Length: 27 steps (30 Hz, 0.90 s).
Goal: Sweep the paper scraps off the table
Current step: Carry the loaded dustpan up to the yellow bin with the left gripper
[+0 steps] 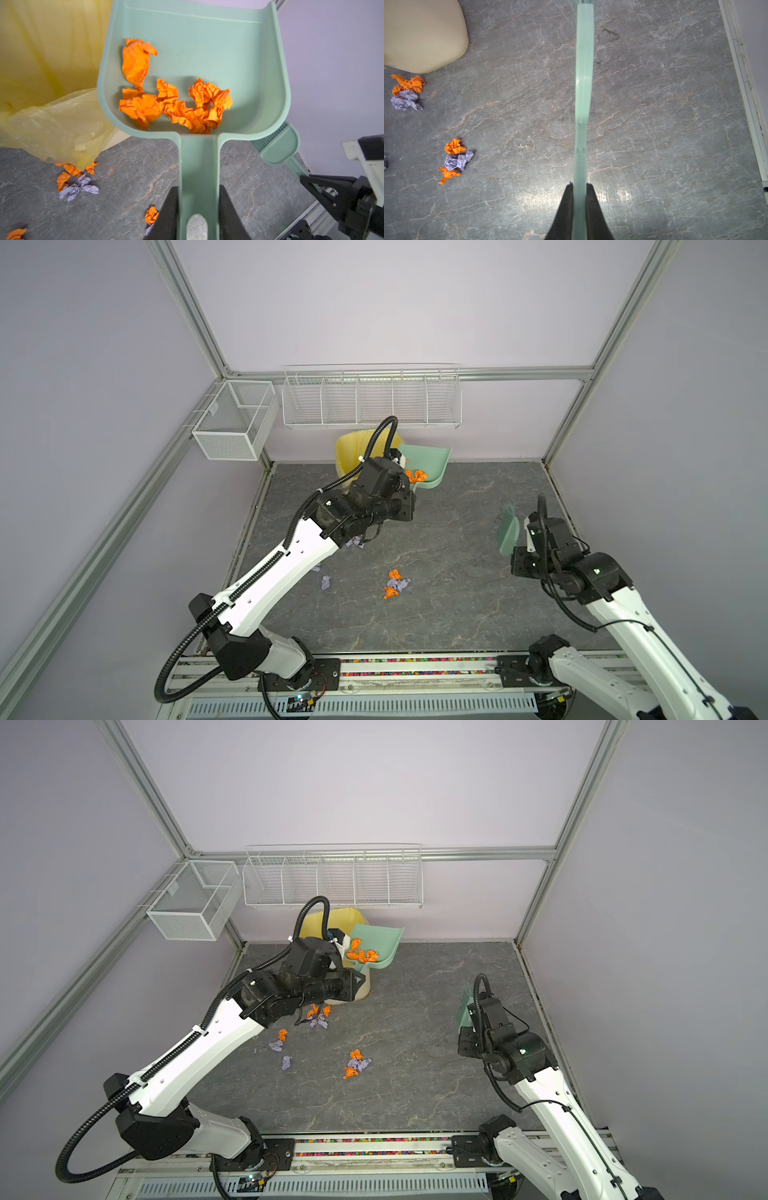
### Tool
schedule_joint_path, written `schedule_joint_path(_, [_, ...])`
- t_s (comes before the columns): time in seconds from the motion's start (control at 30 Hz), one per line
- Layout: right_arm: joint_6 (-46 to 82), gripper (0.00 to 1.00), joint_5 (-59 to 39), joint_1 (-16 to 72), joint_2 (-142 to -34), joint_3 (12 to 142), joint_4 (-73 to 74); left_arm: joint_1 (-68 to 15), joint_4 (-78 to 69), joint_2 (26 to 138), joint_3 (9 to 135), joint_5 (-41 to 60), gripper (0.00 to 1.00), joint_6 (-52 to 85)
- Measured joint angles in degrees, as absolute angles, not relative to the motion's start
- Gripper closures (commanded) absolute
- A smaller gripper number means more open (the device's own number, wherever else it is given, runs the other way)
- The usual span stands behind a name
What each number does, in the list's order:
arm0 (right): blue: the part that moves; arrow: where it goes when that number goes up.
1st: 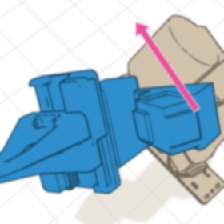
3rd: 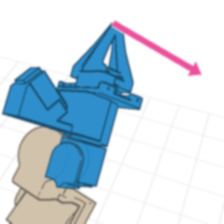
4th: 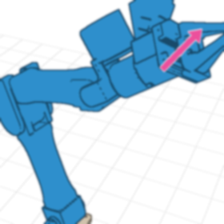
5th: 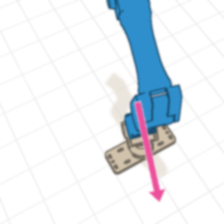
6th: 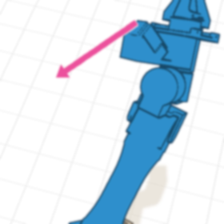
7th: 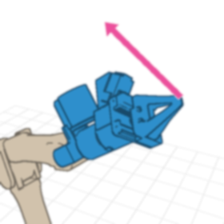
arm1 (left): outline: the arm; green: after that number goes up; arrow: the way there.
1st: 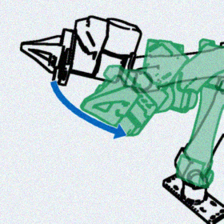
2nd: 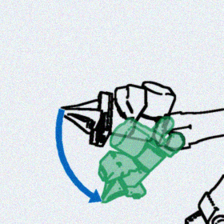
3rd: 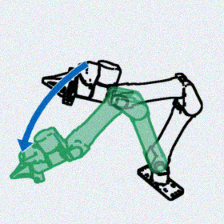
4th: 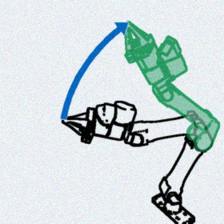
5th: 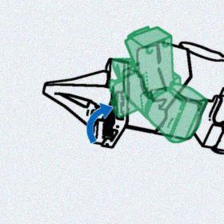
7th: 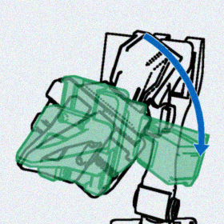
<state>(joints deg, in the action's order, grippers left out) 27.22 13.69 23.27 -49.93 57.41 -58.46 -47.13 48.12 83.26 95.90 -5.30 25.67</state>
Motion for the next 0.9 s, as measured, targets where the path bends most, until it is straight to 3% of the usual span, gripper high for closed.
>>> schedule_joint_path(0.6, [27.2,0.93,12.7,23.2,-49.0,56.9,-58.5,-28.9,43.6,80.8,90.3,14.0,1.00,31.0])
schedule_joint_path(0.9, [27.2,0.93,12.3,23.2,-49.0,56.7,-58.4,-26.0,41.3,80.7,88.0,21.6,1.00,33.5])
